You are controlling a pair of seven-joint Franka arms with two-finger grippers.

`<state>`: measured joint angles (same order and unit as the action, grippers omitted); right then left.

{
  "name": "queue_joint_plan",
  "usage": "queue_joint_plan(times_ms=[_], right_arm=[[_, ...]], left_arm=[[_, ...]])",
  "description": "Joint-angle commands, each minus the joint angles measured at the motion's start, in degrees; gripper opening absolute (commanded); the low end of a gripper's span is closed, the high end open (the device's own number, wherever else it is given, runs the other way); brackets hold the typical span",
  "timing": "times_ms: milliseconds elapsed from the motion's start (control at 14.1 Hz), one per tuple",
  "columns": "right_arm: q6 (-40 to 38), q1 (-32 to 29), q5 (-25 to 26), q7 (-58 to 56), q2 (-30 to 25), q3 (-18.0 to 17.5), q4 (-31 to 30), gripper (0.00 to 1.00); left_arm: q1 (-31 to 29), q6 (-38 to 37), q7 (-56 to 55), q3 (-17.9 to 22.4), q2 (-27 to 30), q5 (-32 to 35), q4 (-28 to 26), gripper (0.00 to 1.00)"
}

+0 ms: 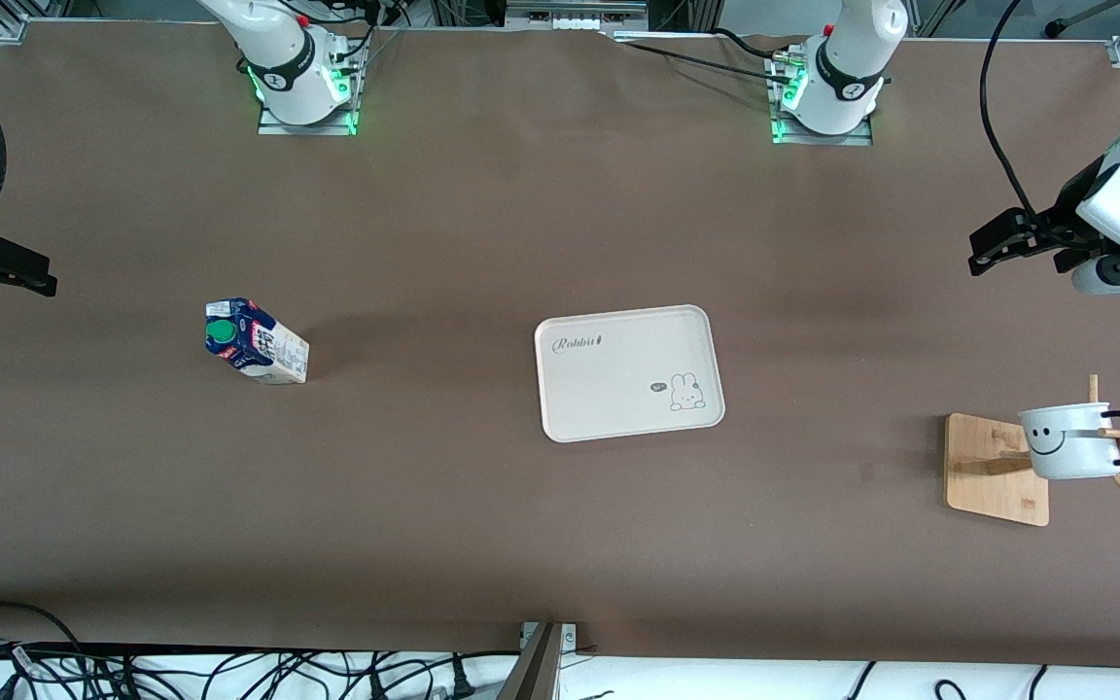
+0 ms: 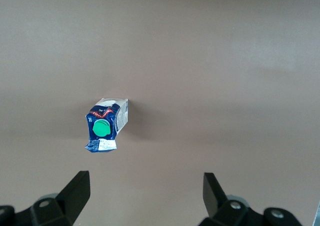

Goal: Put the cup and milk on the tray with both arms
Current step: 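Move the right gripper toward the blue milk carton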

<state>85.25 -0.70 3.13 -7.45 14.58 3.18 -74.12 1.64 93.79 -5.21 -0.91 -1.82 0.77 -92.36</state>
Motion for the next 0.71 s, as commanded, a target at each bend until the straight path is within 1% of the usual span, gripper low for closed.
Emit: queue_joint_plan(times_ms=[0,495,637], right_arm=[[-0.18,-0.44,-1.54,-0.28,0.10,-0.11,0.55,1.00],[-0.53,-0.53,-3.21,-0.28,0.10,-0.02,0.55,1.00],[-0.44,-1.05,-4.53,-0.28,0.19,-0.02,0.55,1.00]], left_arm=[[-0.06,-1.41,-0.33,-0.14,-0.55,-1.03,1.83,1.00],[-0.06,-1.41,-0.24,-0.14,-0.64,-1.03,1.83,1.00],[0.03,-1.41,-0.33,-0.23,-0.55,-1.03,1.92,1.00]])
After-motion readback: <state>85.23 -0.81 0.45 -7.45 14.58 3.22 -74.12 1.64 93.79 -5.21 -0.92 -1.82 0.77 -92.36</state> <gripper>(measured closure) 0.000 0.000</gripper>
